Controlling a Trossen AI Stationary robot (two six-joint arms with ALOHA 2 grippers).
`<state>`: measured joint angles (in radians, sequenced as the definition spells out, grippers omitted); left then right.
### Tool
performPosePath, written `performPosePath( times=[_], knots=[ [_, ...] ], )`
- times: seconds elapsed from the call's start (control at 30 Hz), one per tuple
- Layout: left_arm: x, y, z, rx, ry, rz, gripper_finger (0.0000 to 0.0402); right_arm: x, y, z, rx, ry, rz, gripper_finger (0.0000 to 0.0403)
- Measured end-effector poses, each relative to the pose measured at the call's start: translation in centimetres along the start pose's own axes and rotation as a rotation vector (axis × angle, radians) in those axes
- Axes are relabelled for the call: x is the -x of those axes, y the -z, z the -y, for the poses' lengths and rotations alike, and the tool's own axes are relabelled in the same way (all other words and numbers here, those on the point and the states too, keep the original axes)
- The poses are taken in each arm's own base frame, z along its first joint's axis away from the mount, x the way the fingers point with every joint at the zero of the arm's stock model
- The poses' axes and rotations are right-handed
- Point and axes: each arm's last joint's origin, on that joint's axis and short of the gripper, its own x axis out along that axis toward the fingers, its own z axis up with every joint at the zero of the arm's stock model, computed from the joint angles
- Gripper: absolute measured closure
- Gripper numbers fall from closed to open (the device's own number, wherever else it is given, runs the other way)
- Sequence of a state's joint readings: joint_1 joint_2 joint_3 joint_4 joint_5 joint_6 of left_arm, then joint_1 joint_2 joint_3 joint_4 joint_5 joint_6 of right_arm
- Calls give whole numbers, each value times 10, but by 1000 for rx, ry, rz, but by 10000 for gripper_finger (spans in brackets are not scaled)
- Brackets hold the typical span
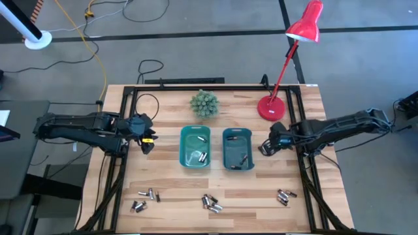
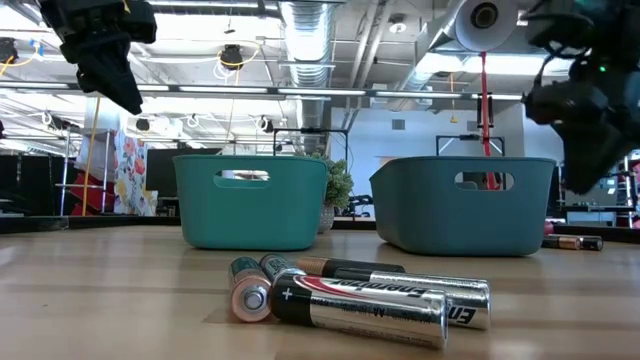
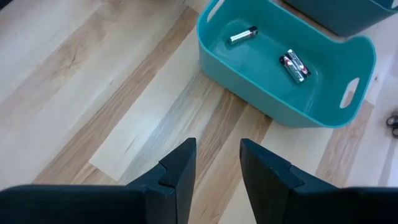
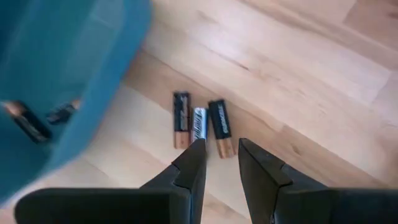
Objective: Sort batteries
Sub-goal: Put the black battery into the blue bin
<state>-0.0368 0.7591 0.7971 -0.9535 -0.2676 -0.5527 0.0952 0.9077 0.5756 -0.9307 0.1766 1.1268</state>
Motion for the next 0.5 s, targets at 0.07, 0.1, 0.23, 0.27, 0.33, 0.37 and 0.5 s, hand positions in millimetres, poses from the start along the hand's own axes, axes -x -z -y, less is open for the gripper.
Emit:
performPosePath(
  times=[0.07,0.1,0.23,0.27,0.33,0.37,0.5],
  knots=[
    [0,0,0,4,0,0,281,-7,3,2,19,-4,-26,290],
    [0,0,0,2,0,0,281,-10,5,4,30,-2,-37,290],
    [0,0,0,-9,0,0,281,-20,8,6,54,3,-56,290],
    [0,0,0,-7,0,1,281,-22,9,7,60,1,-55,290],
    [0,0,0,-6,0,1,281,-27,10,8,74,-7,-51,290],
    [0,0,0,-6,0,1,281,-28,11,8,85,-15,-47,290],
    [0,0,0,-6,0,2,281,-35,13,9,142,2,-56,290]
  ],
)
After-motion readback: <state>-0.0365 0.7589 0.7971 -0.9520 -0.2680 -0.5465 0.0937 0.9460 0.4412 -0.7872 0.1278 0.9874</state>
